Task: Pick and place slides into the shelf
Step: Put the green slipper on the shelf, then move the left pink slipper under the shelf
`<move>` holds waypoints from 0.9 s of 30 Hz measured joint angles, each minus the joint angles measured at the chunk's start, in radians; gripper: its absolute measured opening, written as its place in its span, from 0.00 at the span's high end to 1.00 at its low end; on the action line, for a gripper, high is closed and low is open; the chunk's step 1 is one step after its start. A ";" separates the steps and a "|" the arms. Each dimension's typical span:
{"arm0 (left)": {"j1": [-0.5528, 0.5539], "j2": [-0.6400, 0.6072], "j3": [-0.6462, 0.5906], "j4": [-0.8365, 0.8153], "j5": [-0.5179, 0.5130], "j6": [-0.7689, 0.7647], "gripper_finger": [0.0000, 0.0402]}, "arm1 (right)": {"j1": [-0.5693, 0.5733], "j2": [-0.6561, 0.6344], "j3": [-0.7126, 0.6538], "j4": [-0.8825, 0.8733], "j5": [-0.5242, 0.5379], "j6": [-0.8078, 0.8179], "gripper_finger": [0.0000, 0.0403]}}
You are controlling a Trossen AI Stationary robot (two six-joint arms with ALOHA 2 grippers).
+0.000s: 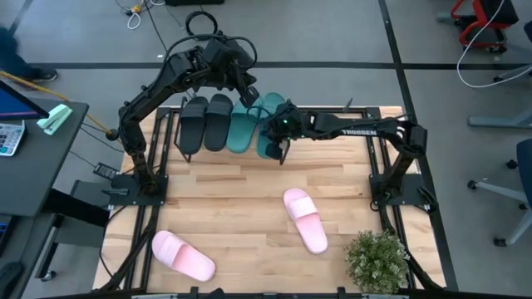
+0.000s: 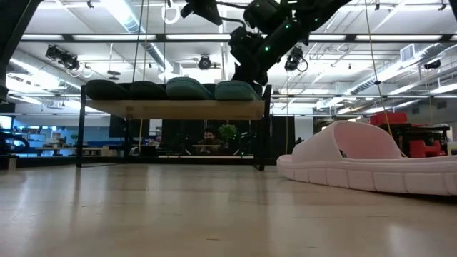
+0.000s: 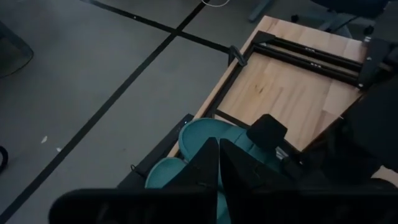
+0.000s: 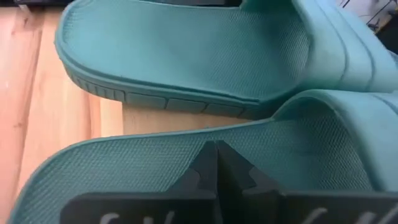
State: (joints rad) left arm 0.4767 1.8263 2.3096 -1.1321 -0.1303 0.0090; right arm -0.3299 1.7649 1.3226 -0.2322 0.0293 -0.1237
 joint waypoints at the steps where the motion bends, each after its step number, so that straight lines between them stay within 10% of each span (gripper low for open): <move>1: 0.000 0.000 0.000 -0.004 0.000 0.000 0.95 | -0.001 0.003 0.000 0.000 -0.001 0.000 1.00; 14: -0.059 0.000 0.000 -0.162 0.000 -0.048 0.95 | 0.076 -0.255 -0.005 -0.088 0.000 0.024 0.98; 27: -0.417 -0.012 -0.021 -0.438 0.032 -0.463 0.98 | 0.263 -0.458 -0.004 -0.391 0.000 0.158 0.97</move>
State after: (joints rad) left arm 0.0597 1.8147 2.2883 -1.5702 -0.0986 -0.4543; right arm -0.0672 1.3067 1.3186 -0.6233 0.0288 0.0343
